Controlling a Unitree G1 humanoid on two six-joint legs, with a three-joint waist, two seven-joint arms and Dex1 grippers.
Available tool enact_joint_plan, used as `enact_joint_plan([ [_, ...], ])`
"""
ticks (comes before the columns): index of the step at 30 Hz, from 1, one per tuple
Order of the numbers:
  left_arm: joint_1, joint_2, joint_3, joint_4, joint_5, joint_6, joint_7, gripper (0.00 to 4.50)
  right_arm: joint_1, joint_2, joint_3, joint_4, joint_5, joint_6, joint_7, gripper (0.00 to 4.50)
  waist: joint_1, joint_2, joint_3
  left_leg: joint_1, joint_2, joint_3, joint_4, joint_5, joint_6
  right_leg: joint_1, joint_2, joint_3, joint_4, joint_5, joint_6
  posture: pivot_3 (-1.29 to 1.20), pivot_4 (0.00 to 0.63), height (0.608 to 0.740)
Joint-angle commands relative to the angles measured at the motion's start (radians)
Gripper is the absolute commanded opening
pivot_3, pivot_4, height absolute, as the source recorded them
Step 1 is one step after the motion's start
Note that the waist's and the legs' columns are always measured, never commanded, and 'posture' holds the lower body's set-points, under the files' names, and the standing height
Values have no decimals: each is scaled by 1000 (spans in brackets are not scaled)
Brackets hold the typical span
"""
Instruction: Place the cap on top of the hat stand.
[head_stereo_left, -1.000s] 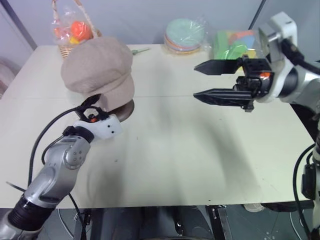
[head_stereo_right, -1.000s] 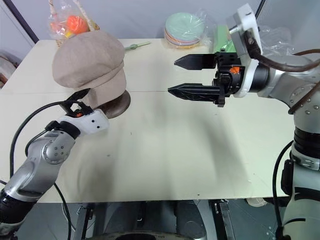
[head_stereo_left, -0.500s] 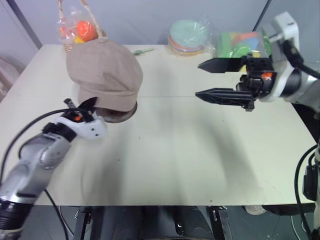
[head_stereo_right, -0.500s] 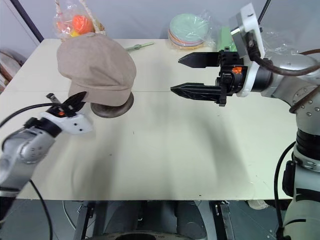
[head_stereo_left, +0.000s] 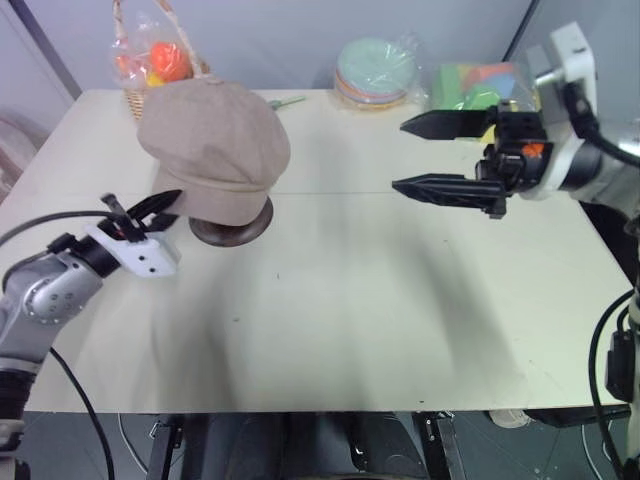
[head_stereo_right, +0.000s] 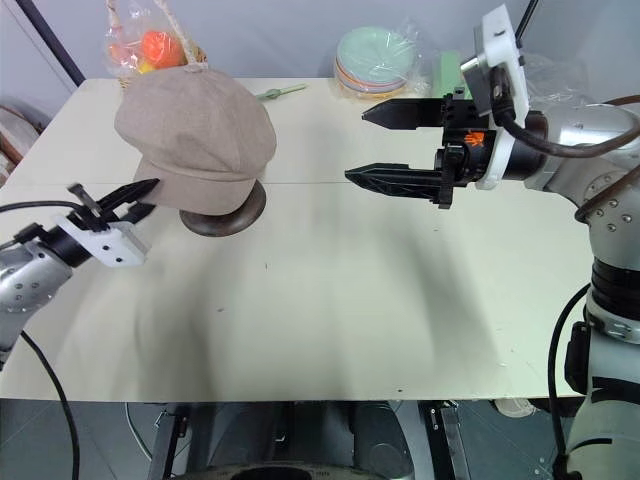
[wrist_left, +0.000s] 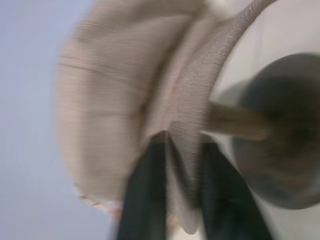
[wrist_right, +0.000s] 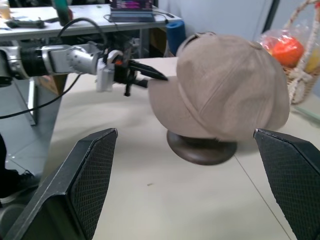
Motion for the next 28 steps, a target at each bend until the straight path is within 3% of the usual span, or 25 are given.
enact_joint_plan([
  [1,26,-4,47,-52,-30,10,-11,3006,-7,-9,-9,-17,-10,-14,9,4500,0,0,0,0,0,0,0,0,0,0,0,0,0,0,0,0,150,740],
  [4,92,-13,95,-102,-54,53,-24,4409,-7,-4,-4,-5,-24,-21,18,4500,-1,0,0,0,0,0,0,0,0,0,0,0,1,0,0,0,150,740],
  [5,119,-17,111,-124,-87,81,-44,4465,-6,-3,0,2,-31,-25,21,4500,-2,0,0,0,0,0,0,0,0,0,0,0,1,0,0,0,150,740],
  [10,349,7,280,-403,-586,601,-335,4465,26,-24,10,46,-74,-60,79,4500,-3,0,0,1,1,0,0,0,0,0,-1,0,1,0,0,0,150,740],
  [14,459,69,528,-521,-836,869,-517,4465,30,-41,30,109,-121,-98,137,4500,1,-1,1,1,2,0,2,0,0,1,0,-1,1,0,0,0,150,740],
  [17,476,134,751,-491,-1040,1111,-664,4465,6,-42,50,164,-142,-107,183,4500,-2,-1,1,1,2,1,3,0,0,2,3,-2,1,0,-1,0,150,740],
  [23,432,246,1008,-284,-1139,1372,-837,4465,-54,-23,90,261,-190,-128,234,4500,-13,1,1,2,2,2,2,0,0,2,5,-2,1,-1,-1,0,150,740],
  [28,407,292,1060,-207,-1081,1402,-907,4465,-65,-9,98,285,-208,-139,254,4500,-26,1,1,2,2,2,1,0,0,2,4,-2,1,-1,-1,0,150,740],
])
